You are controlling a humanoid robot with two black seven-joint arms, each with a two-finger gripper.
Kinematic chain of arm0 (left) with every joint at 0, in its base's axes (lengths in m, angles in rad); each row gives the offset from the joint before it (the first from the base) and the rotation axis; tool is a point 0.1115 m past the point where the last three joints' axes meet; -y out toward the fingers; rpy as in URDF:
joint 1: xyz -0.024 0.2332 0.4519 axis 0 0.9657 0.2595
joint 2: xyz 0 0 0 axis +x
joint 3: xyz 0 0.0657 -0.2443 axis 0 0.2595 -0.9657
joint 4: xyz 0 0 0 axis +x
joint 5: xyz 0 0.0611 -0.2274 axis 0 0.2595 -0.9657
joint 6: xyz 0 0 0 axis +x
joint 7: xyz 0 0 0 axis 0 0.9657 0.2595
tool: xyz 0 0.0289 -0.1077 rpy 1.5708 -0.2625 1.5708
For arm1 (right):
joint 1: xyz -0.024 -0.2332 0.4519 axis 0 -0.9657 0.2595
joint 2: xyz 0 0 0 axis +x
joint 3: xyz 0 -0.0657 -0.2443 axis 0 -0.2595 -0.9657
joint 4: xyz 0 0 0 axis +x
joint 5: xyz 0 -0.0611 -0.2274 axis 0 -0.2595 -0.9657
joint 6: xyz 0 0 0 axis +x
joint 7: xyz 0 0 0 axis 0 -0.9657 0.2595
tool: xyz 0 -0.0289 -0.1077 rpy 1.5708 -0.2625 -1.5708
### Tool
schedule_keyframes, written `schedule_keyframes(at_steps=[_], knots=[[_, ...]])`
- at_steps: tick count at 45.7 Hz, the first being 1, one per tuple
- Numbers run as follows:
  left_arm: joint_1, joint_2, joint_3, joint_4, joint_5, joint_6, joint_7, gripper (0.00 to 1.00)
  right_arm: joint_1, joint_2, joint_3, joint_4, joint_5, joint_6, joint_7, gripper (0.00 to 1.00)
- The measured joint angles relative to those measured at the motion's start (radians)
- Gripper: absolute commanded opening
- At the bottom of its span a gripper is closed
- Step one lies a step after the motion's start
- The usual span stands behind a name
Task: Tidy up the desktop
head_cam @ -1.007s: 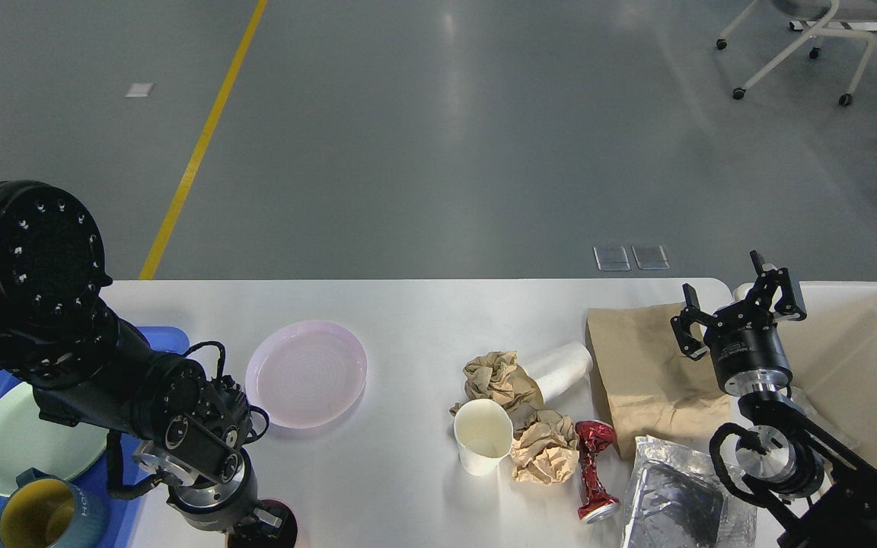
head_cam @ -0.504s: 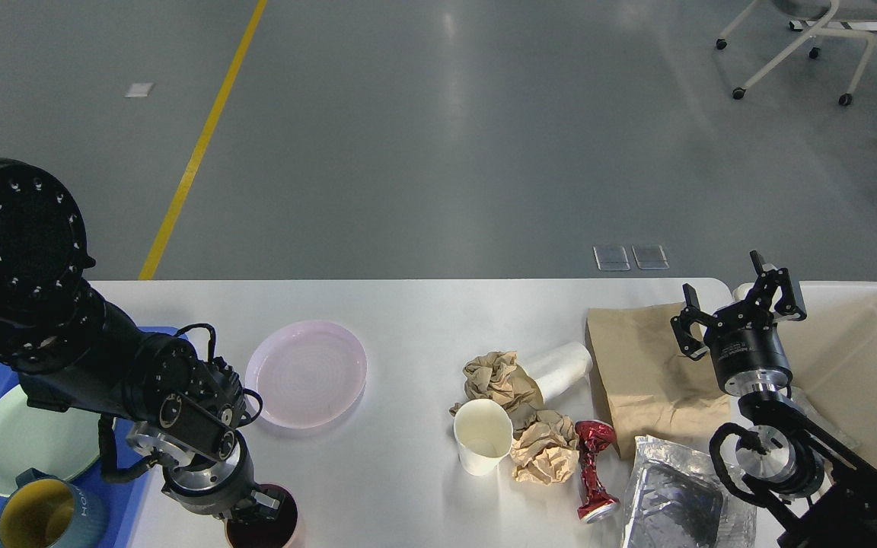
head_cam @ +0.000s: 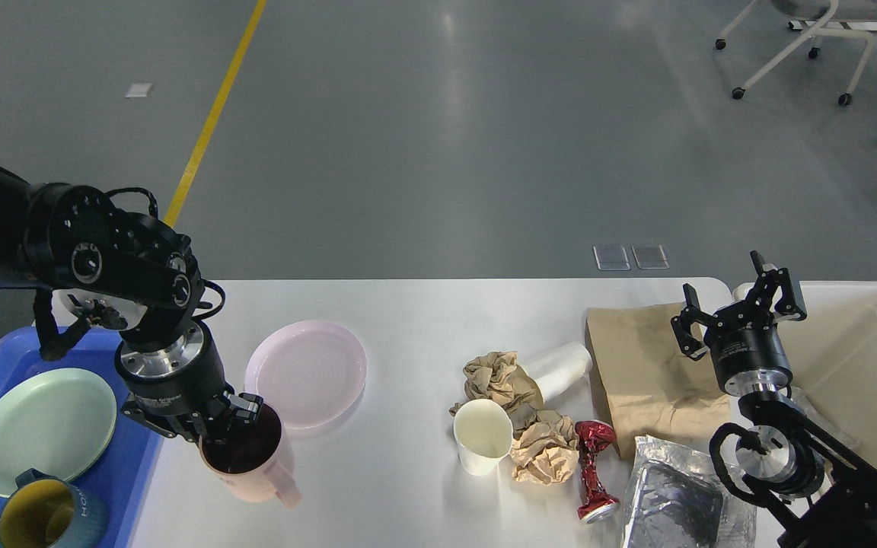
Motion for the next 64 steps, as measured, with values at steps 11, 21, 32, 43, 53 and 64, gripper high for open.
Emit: schedule_keyframes(at_steps=[11, 21, 32, 43, 53, 64], knots=[[-0.264, 0.021, 0.076, -0.06, -0.078, -0.143, -0.023, 0.0, 0.0, 0.0, 0.0, 0.0, 0.0, 0.0, 0.0, 1.0], [-0.491, 0.005, 0.179, -0.125, -0.091, -0.299, -0.13, 0.0, 0.0, 0.0, 0.0, 0.0, 0.0, 0.0, 0.0, 1.0], [-0.508, 0.0, 0.24, -0.124, -0.088, -0.312, -0.155, 0.01, 0.0, 0.0, 0.0, 0.0, 0.001, 0.0, 0.0, 1.0], [-0.455, 0.157, 0.395, -0.026, -0.015, -0.312, -0.154, 0.02, 0.0, 0.0, 0.0, 0.0, 0.001, 0.0, 0.0, 1.0], [-0.295, 0.434, 0.455, 0.168, 0.16, -0.312, -0.158, 0.02, 0.0, 0.0, 0.0, 0.001, 0.001, 0.0, 0.0, 1.0], [-0.036, 0.693, 0.425, 0.505, 0.24, -0.312, -0.16, 0.02, 0.0, 0.0, 0.0, 0.002, 0.001, 0.0, 0.0, 1.0]])
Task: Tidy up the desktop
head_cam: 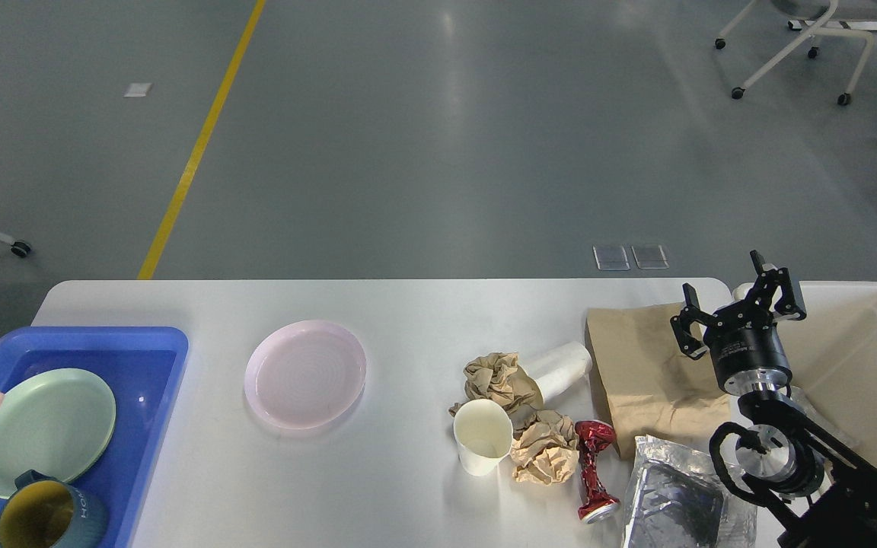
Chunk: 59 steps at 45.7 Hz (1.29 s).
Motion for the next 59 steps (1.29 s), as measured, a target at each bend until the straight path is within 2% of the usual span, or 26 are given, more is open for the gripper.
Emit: schedule_keyframes(at_steps=[6, 12, 21, 22, 28, 35, 44, 51, 59], knots=[[0.153, 0.119, -0.099, 0.149, 0.006, 0.0, 0.002, 0.02, 0.0, 0.0, 0.0, 0.0, 0.0, 0.0, 0.0, 1.0], [0.356, 0.193, -0.279, 0.23, 0.03, 0.0, 0.009, 0.02, 0.0, 0.0, 0.0, 0.0, 0.0, 0.0, 0.0, 1.0], [0.7, 0.208, -0.531, 0.31, 0.037, 0.0, 0.0, 0.02, 0.0, 0.0, 0.0, 0.0, 0.0, 0.0, 0.0, 1.0], [0.772, 0.203, -0.583, 0.33, 0.036, 0.004, -0.001, 0.02, 0.0, 0.0, 0.0, 0.0, 0.0, 0.0, 0.0, 1.0], [0.917, 0.192, -0.705, 0.37, 0.033, 0.016, -0.001, 0.02, 0.0, 0.0, 0.0, 0.0, 0.0, 0.0, 0.0, 1.0], [0.987, 0.153, -0.763, 0.417, 0.032, 0.042, 0.0, 0.03, 0.0, 0.0, 0.0, -0.001, 0.0, 0.0, 0.0, 1.0], [1.017, 0.123, -0.79, 0.428, 0.025, 0.087, -0.003, 0.03, 0.0, 0.0, 0.0, -0.001, 0.0, 0.0, 0.0, 1.0], [1.117, 0.101, -0.876, 0.428, 0.025, 0.11, -0.003, 0.04, 0.0, 0.0, 0.0, -0.002, 0.0, 0.0, 0.0, 1.0], [1.174, 0.1, -0.919, 0.435, 0.026, 0.119, -0.027, 0.04, 0.0, 0.0, 0.0, -0.002, -0.001, 0.0, 0.0, 1.0]])
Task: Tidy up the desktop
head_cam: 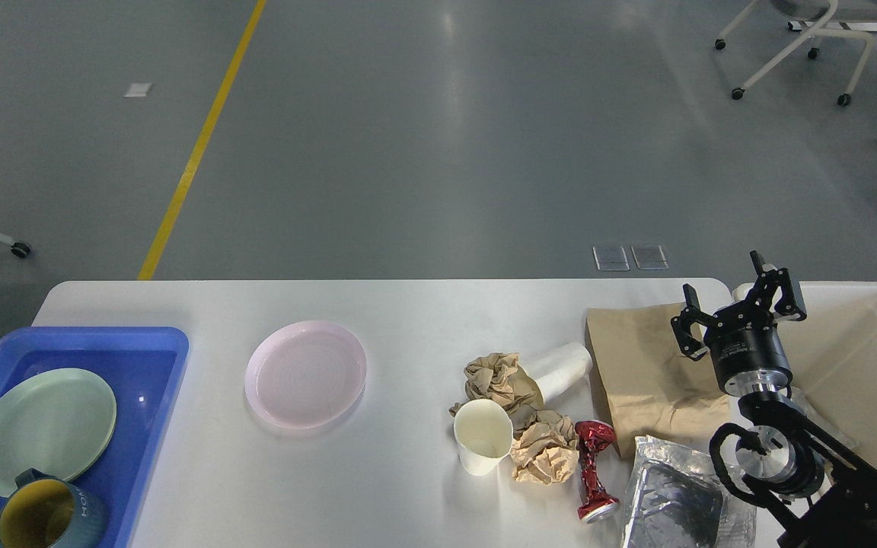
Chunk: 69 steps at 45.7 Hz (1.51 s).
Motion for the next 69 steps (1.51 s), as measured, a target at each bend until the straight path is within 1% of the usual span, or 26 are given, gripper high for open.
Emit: schedule_keyframes(at_steps=[9, 13, 15, 17, 21, 22, 24, 28, 31, 34, 48, 56, 62, 66, 69], knots=[[0.036, -0.001, -0.025, 0.02, 0.001, 0.008, -0.011, 0.05, 0.0, 0.0, 0.0, 0.0, 0.0, 0.0, 0.0, 1.0], [0.042, -0.001, -0.029, 0.023, 0.001, 0.01, -0.012, 0.09, 0.0, 0.0, 0.0, 0.0, 0.0, 0.0, 0.0, 1.0], [0.042, -0.001, -0.029, 0.024, 0.001, 0.013, -0.012, 0.14, 0.0, 0.0, 0.0, 0.0, 0.0, 0.0, 0.0, 1.0], [0.044, -0.001, -0.03, 0.025, 0.004, 0.02, -0.012, 0.22, 0.0, 0.0, 0.0, 0.0, 0.0, 0.0, 0.0, 1.0], [0.049, -0.004, -0.03, 0.025, 0.005, 0.052, -0.009, 0.49, 0.0, 0.0, 0.0, 0.0, 0.0, 0.0, 0.0, 1.0], [0.051, -0.005, -0.031, 0.025, 0.005, 0.062, -0.009, 0.54, 0.0, 0.0, 0.0, 0.0, 0.0, 0.0, 0.0, 1.0], [0.053, -0.006, -0.031, 0.025, 0.004, 0.086, -0.009, 0.62, 0.0, 0.0, 0.0, 0.0, 0.0, 0.0, 0.0, 1.0], [0.056, -0.008, -0.031, 0.023, 0.001, 0.116, -0.01, 0.73, 0.0, 0.0, 0.0, 0.0, 0.0, 0.0, 0.0, 1.0], [0.057, -0.011, -0.032, 0.02, 0.0, 0.126, -0.011, 0.75, 0.0, 0.0, 0.0, 0.0, 0.0, 0.0, 0.0, 1.0], [0.057, -0.019, -0.032, 0.018, -0.001, 0.129, -0.012, 0.82, 0.0, 0.0, 0.0, 0.0, 0.001, 0.0, 0.0, 1.0], [0.052, -0.022, -0.023, 0.009, -0.011, 0.127, -0.013, 0.92, 0.0, 0.0, 0.0, 0.0, 0.001, 0.0, 0.0, 1.0], [0.013, -0.005, 0.003, 0.008, -0.02, 0.119, -0.006, 0.94, 0.0, 0.0, 0.0, 0.0, 0.0, 0.0, 0.0, 1.0], [-0.08, 0.014, 0.108, 0.005, -0.028, 0.104, -0.005, 0.94, 0.0, 0.0, 0.0, 0.0, 0.0, 0.0, 0.0, 1.0], [-0.186, 0.014, 0.219, -0.013, -0.033, 0.073, -0.003, 0.94, 0.0, 0.0, 0.0, 0.0, 0.0, 0.0, 0.0, 1.0], [-0.297, 0.008, 0.319, -0.04, -0.035, 0.043, -0.003, 0.95, 0.0, 0.0, 0.0, 0.0, 0.0, 0.0, 0.0, 1.0]])
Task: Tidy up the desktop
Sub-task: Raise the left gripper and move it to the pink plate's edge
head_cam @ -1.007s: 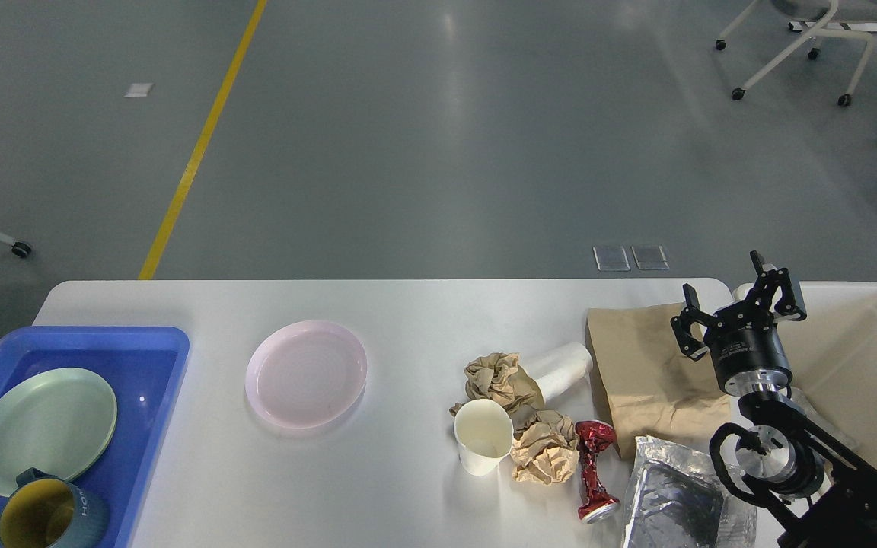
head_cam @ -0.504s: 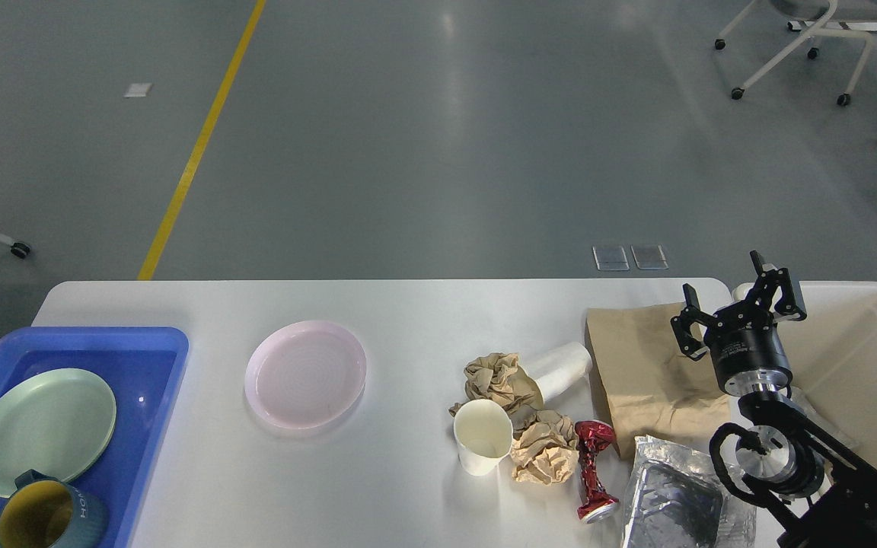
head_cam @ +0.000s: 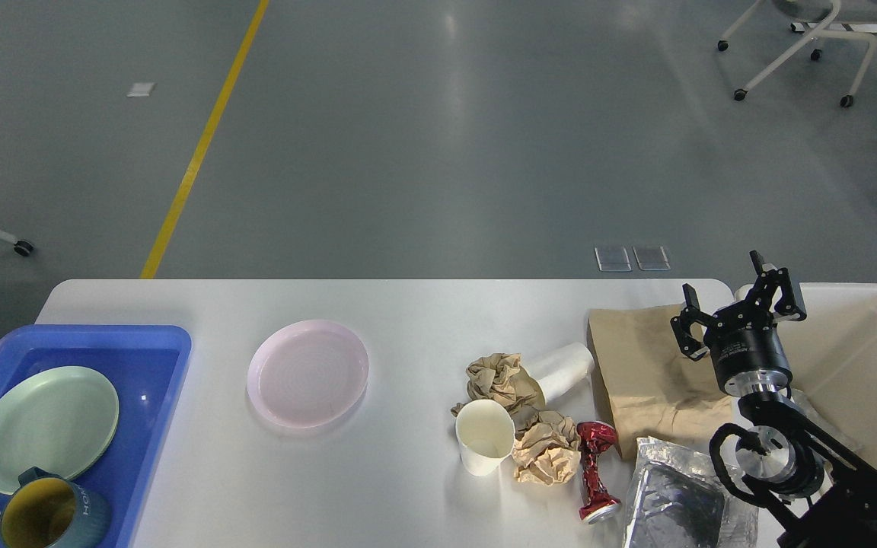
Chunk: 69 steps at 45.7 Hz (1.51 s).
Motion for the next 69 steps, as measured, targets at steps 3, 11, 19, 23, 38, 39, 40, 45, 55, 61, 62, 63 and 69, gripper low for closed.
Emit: schedule_keyframes(at_steps=[3, 11, 19, 23, 38, 39, 40, 45, 55, 61, 62, 63, 69], knots=[[-0.124, -0.019, 0.105, -0.031, -0.002, -0.025, 0.001, 0.95, 0.0, 0.0, 0.0, 0.0, 0.0, 0.0, 0.0, 1.0], [-0.464, -0.145, 0.362, -0.145, -0.026, -0.05, 0.002, 0.96, 0.0, 0.0, 0.0, 0.0, 0.0, 0.0, 0.0, 1.0], [-0.729, -0.345, 0.543, -0.263, -0.152, -0.052, 0.009, 0.96, 0.0, 0.0, 0.0, 0.0, 0.0, 0.0, 0.0, 1.0], [-0.828, -0.463, 0.576, -0.33, -0.211, -0.052, 0.022, 0.96, 0.0, 0.0, 0.0, 0.0, 0.0, 0.0, 0.0, 1.0], [-1.143, -0.814, 0.465, -0.603, -0.472, -0.046, 0.161, 0.96, 0.0, 0.0, 0.0, 0.0, 0.0, 0.0, 0.0, 1.0], [-1.166, -0.829, 0.455, -0.622, -0.484, -0.046, 0.164, 0.96, 0.0, 0.0, 0.0, 0.0, 0.0, 0.0, 0.0, 1.0], [-1.189, -0.845, 0.446, -0.641, -0.494, -0.046, 0.165, 0.96, 0.0, 0.0, 0.0, 0.0, 0.0, 0.0, 0.0, 1.0], [-1.304, -0.929, 0.397, -0.759, -0.554, -0.044, 0.168, 0.96, 0.0, 0.0, 0.0, 0.0, 0.0, 0.0, 0.0, 1.0], [-1.367, -0.985, 0.347, -0.879, -0.637, -0.041, 0.159, 0.96, 0.0, 0.0, 0.0, 0.0, -0.001, 0.0, 0.0, 1.0], [-1.367, -0.982, 0.359, -0.884, -0.647, -0.04, 0.159, 0.96, 0.0, 0.0, 0.0, 0.0, -0.001, 0.0, 0.0, 1.0], [-1.367, -0.982, 0.362, -0.884, -0.646, -0.04, 0.159, 0.96, 0.0, 0.0, 0.0, 0.0, -0.001, 0.0, 0.0, 1.0], [-1.366, -0.981, 0.365, -0.884, -0.644, -0.039, 0.16, 0.96, 0.0, 0.0, 0.0, 0.0, -0.001, 0.0, 0.0, 1.0], [-1.347, -0.981, 0.381, -0.884, -0.636, -0.029, 0.16, 0.96, 0.0, 0.0, 0.0, 0.0, 0.0, 0.0, 0.0, 1.0]])
